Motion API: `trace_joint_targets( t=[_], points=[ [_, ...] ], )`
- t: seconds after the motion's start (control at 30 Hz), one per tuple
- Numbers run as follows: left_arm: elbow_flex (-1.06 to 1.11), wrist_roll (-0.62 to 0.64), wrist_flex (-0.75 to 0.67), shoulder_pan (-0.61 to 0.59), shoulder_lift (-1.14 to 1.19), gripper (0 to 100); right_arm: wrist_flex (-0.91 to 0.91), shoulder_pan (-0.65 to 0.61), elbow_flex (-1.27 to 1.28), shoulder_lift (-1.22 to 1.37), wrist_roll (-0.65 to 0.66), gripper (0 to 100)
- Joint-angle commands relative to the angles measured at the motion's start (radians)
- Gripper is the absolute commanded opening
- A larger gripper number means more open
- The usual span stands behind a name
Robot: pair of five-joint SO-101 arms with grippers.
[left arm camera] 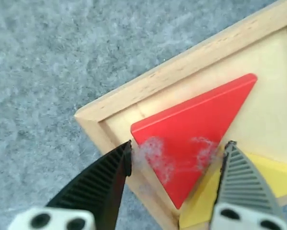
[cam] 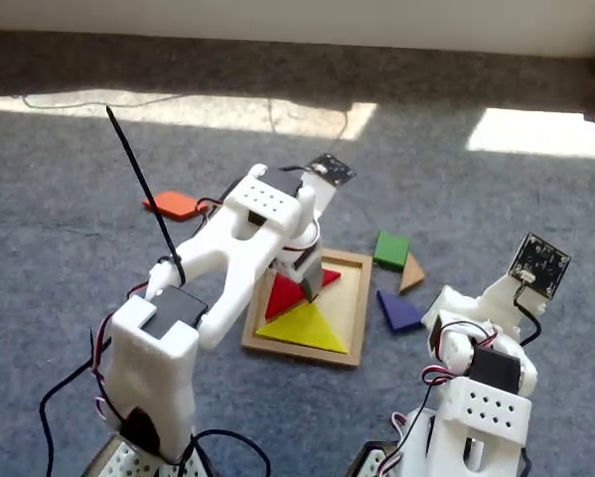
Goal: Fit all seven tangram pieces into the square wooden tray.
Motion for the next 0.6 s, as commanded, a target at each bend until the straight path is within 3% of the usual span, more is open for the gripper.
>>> trace_joint_targets(
  t=[0.0,0.33,0.57],
  points=[
    [-0.122,0.008,0.052,0.021,0.074,29,-0.016,0.002,-0.002,-0.018,-0.008,21.7],
    [-0.455,0.035,0.265,0.021,0.314,28,-0.018,0.002,-0.002,-0.018,-0.008,21.7],
    [-0.55,0.055,0.301,0.039,0.36,13,-0.018,0.002,-0.002,-0.018,-0.008,21.7]
  ],
)
